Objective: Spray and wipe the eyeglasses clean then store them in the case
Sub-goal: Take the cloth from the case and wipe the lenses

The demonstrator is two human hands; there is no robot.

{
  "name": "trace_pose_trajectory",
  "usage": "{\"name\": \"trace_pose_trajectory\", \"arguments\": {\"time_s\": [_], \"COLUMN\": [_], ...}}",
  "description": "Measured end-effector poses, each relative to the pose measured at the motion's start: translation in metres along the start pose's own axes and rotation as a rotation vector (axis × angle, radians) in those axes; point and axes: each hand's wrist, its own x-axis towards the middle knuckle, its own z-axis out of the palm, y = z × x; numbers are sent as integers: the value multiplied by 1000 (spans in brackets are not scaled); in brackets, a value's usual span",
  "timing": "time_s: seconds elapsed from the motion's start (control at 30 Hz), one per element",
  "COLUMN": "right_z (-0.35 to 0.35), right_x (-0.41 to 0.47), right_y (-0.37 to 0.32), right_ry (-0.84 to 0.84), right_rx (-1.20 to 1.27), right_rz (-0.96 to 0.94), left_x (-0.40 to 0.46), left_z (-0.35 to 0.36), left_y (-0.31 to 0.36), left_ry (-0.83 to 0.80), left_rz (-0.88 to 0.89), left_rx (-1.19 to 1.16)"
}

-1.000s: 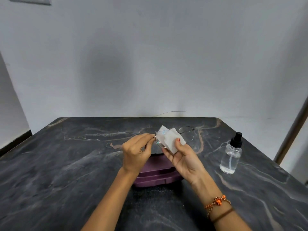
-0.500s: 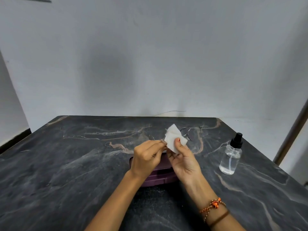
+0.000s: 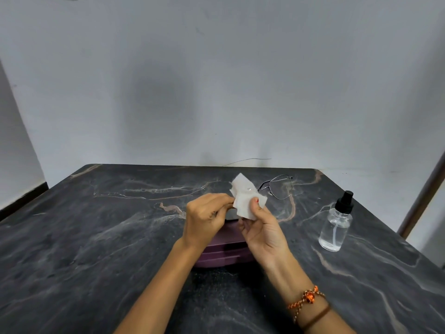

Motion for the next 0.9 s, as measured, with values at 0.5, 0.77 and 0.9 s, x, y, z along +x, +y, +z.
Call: {"name": "trace_pose_trajectory", "arguments": {"time_s": [0.5,0.77,0.9], "right_z": [2,-2,3], "right_x": [-2,0,-3], "right_y": [-3,-10,-8], "right_ry": [13,178,76], "right_rx": [126,-108,244], "right_rz": [4,-9,102], "left_x": [-2,-2,-2], "left_z": [1,1,0], "left_y": [1,2,2], "left_ry": [-25,-9,-24], "left_rz": [-14,-37,-30], "left_rx": [-23,-32,-32]}}
